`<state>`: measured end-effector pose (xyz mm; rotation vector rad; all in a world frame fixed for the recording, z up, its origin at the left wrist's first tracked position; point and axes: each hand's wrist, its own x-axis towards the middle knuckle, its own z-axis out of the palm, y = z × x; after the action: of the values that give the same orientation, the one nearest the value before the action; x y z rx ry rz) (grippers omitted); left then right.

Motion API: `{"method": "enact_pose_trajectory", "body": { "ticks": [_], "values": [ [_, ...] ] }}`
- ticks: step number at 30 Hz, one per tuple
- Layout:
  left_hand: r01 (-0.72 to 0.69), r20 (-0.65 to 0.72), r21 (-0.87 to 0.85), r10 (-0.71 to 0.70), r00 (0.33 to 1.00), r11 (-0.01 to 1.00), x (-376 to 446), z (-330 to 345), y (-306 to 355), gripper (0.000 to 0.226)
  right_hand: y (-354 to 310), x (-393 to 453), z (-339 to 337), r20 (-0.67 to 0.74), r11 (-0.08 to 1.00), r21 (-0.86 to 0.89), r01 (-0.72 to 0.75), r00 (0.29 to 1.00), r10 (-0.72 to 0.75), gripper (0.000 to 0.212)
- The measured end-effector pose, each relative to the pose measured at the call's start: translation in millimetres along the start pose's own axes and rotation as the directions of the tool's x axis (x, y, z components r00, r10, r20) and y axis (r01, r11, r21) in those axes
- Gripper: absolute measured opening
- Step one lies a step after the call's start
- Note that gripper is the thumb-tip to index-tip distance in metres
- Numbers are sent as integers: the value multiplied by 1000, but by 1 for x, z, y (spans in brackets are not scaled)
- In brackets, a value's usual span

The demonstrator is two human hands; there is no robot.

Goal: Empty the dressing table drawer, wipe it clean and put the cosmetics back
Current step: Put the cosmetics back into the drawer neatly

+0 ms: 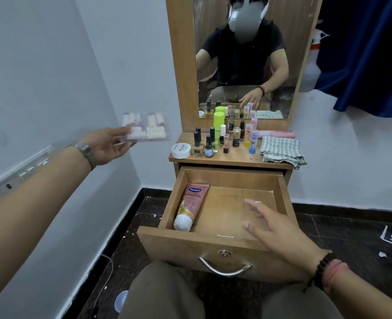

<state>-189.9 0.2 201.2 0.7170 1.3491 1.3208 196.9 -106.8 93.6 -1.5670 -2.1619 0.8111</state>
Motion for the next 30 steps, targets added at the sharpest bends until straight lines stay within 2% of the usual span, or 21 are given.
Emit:
{"method": "enact_pose_trajectory", "body": {
  "ticks": [3,5,9,13,16,20,26,28,30],
  "values": [
    [27,102,37,-31,994,999,-37,23,-21,16,-9,-8,-19,-70,998,67,13,998,-8,60],
    [73,151,66,-82,985,995,-59,44,-40,12,-13,-13,-29,-109,993,118,4,994,9,60],
    [207,263,127,-234,936,970,-85,93,-85,10,-5,-27,-37,-72,988,131,-79,993,89,62],
    [296,286,199,-344,894,934,-86,137,-129,18,10,-35,-40,-27,984,6,-179,983,179,62],
    [325,256,241,-382,888,915,-73,163,-157,27,16,-33,-47,-100,969,-52,-242,967,236,57],
    [329,183,320,-399,899,889,-51,186,-184,20,15,-32,-53,-188,963,-61,-261,951,246,52],
    [318,157,352,-390,907,880,-34,198,-201,19,13,-32,-55,-227,974,-38,-222,951,208,54],
    [256,166,433,-356,920,864,-30,197,-203,23,15,-31,-56,-227,976,-23,-219,952,208,55],
    [136,233,557,-312,921,819,-29,195,-205,41,16,-30,-56,-226,977,-21,-212,953,202,56]
  ]
}}
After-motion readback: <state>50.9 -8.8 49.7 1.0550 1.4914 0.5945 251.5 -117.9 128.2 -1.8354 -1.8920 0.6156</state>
